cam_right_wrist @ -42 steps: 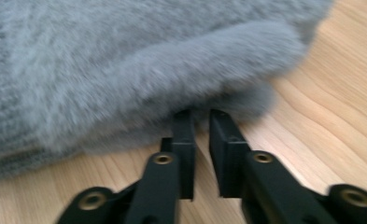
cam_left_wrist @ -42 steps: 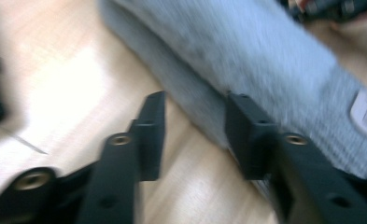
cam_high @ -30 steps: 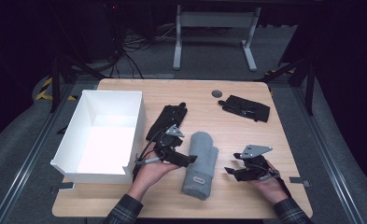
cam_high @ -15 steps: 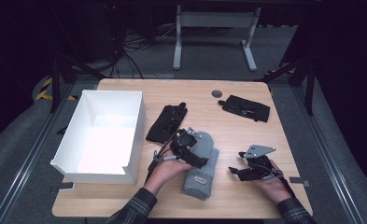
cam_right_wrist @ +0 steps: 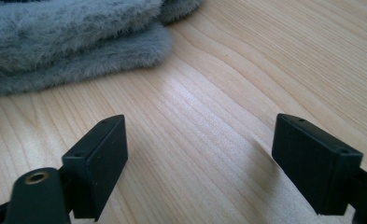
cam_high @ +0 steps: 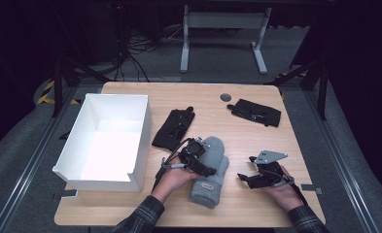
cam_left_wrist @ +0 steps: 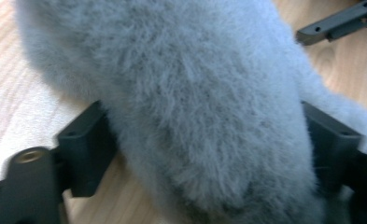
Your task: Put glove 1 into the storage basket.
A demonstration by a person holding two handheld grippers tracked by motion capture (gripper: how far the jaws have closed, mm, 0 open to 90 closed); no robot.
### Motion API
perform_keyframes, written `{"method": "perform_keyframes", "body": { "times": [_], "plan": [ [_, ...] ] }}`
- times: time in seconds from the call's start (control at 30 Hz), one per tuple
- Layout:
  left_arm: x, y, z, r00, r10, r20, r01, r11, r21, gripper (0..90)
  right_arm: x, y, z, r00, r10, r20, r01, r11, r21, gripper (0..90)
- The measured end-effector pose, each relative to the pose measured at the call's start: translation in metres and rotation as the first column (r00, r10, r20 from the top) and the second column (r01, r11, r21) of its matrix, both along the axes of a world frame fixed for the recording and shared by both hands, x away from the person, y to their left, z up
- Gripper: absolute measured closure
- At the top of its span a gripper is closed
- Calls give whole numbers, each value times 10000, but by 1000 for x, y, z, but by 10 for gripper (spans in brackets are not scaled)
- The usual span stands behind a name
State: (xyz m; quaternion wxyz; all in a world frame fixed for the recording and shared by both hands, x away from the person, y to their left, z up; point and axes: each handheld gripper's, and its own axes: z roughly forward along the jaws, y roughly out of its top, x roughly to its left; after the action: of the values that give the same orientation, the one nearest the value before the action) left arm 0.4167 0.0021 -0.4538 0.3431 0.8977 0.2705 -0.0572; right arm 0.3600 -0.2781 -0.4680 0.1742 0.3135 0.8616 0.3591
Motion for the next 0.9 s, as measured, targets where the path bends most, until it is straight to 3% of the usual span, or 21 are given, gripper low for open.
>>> {"method": "perform_keyframes", "body": {
  "times": [0.2,0.37,0.63,0.9],
  "plan": [
    [0,0,2,9975,-559,-428,552,9983,-177,507,1,-1,-2,9999,-35,-114,38,9997,234,169],
    [-2,-2,7,9968,-704,-370,704,9975,2,685,3,-2,-2,9996,-53,-270,61,9996,277,159],
    [-4,2,19,9975,-650,-280,647,9978,-107,724,3,-2,-2,9994,-113,-317,122,9995,278,155],
    [-10,15,46,9986,-378,358,392,9984,-407,723,3,-2,-2,9994,-131,-310,139,9995,273,152]
  ]
}}
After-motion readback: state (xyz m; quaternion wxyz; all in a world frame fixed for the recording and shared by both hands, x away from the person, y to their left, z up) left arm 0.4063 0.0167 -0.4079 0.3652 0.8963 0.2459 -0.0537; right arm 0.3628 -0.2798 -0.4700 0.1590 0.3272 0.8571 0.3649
